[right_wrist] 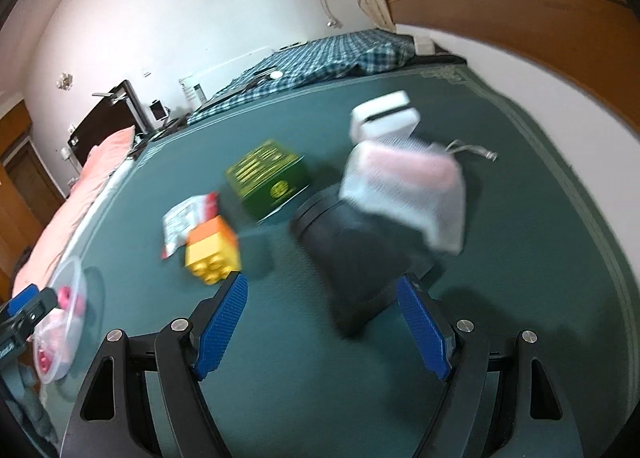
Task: Organize objects
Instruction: 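Move the right tool to the black cup and grasp it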
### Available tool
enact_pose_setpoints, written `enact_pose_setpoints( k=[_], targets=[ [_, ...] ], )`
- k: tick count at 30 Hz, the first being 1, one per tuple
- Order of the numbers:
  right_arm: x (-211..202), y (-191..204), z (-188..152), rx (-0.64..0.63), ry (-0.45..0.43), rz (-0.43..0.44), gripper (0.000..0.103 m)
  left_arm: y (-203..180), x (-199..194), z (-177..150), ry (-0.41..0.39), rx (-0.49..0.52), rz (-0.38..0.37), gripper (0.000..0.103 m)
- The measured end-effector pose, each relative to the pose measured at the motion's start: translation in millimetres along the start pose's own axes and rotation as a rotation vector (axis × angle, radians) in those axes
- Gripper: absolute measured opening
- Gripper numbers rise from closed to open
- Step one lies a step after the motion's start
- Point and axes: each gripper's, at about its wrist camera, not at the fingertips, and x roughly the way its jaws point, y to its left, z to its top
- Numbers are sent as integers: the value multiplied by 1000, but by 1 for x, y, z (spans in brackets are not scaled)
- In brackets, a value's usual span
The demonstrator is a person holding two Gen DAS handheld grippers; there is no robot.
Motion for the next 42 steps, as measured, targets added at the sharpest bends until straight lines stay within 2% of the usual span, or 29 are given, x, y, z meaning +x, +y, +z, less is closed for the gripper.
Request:
enact_pose_setpoints(
  k=[4, 11, 20, 23, 27, 36, 42],
  targets=[
    [7, -11, 9, -24, -9, -25, 79, -20, 2, 1, 3, 44, -20, 96],
    [22, -11, 20, -86, -11, -7, 79, -50, 8, 5, 10, 98, -62, 97],
    [45, 2, 23, -188, 16, -8, 78, -72, 22, 8, 53, 106, -117, 97],
    [46, 1, 22, -187, 23, 1, 69, -77, 27, 9, 62, 111, -118, 97],
    [44, 0, 20, -185, 18, 8, 66, -84, 35, 11, 79, 106, -132, 97],
    [27, -3, 3, -170, 26, 11, 66, -103, 53, 19, 90, 129, -146, 97],
    [14, -9, -9, -127, 22, -5, 66, -124, 68, 25, 111, 139, -192, 97]
  ],
)
